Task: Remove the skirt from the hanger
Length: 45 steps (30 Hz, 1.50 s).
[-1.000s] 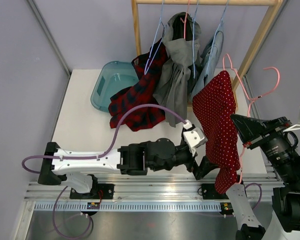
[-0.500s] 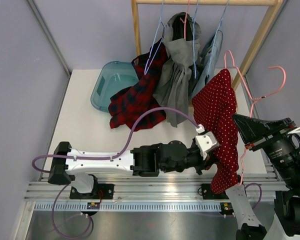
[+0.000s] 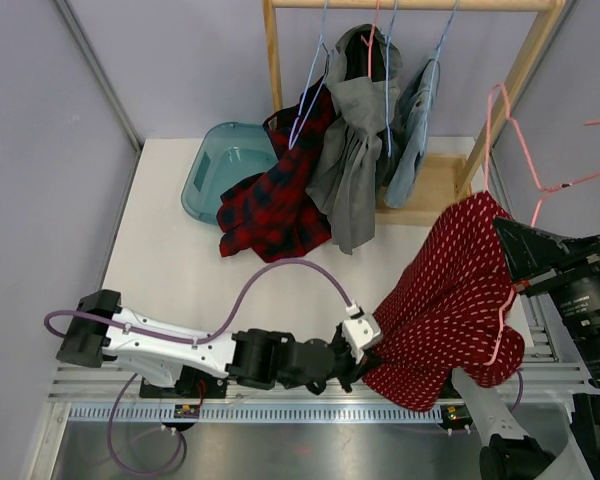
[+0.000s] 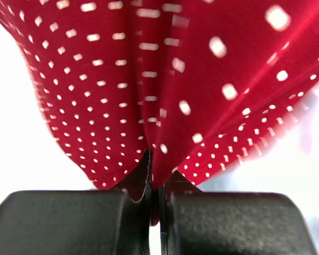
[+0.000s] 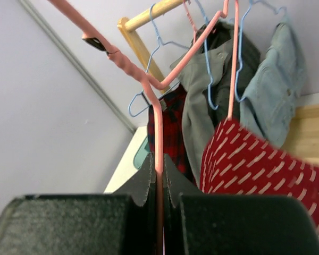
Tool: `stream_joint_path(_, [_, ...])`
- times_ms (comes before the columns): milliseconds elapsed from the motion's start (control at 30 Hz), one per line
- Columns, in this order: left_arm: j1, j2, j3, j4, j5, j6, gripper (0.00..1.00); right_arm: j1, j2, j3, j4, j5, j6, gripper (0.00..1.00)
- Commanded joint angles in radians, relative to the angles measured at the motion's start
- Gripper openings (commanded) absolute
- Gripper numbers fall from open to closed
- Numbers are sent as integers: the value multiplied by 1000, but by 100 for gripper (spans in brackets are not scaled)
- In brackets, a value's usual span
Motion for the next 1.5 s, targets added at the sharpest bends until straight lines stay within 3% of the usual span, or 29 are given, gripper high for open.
stream_joint_path(0, [-84, 26, -151, -43, -98, -200, 0, 8, 56, 105, 70, 165, -84, 0])
stream_joint_path(167, [-181, 50, -234, -57, -159, -370, 0, 12, 93, 122, 16, 248, -121, 0])
stream_joint_path(267, [-201, 13, -211, -169, -246, -401, 0, 14, 110, 56, -8, 242, -133, 0])
stream_joint_path(400, [-205, -124, -49, -498, -392, -362, 0, 14, 111, -132, 34, 200, -141, 0])
stream_joint_path(467, [-207, -169, 101, -688, -504, -319, 0, 14, 116, -197, 71, 180, -130, 0])
stream_joint_path(567, [-204, -221, 316, -877, -657, -212, 0, 12, 145, -228, 139, 185, -122, 0])
stream_joint_path(667, [-172, -241, 503, -956, -791, -60, 0, 12, 196, -228, 222, 176, -124, 0])
stream_joint_path(800, [3, -295, 649, -817, -761, 248, 0, 12, 265, -223, 309, 142, -121, 0])
stream_joint_path(833, [90, -307, 675, -763, -741, 383, 0, 12, 271, -228, 317, 137, -119, 0])
stream_joint_path(933, [278, -312, 784, -509, -661, 639, 0, 12, 274, -269, 354, 133, -115, 0])
stream_joint_path(1000, [350, -281, 829, -366, -635, 771, 0, 14, 266, -309, 375, 130, -115, 0])
stream_joint_path(1033, [405, -268, 837, -279, -630, 918, 0, 12, 263, -322, 383, 128, -112, 0])
stream_joint_path(1067, [437, -251, 852, -134, -601, 975, 0, 12, 262, -346, 389, 128, -112, 0])
stream_joint_path(1133, [576, -151, 970, -80, -530, 1037, 0, 12, 256, -365, 395, 125, -109, 0])
stream_joint_path(1333, [949, 255, 1457, -264, -310, 904, 0, 12, 242, -406, 397, 97, -141, 0])
stream_joint_path(1467, [1113, 465, 1584, -203, -259, 857, 0, 14, 233, -414, 383, 122, -165, 0])
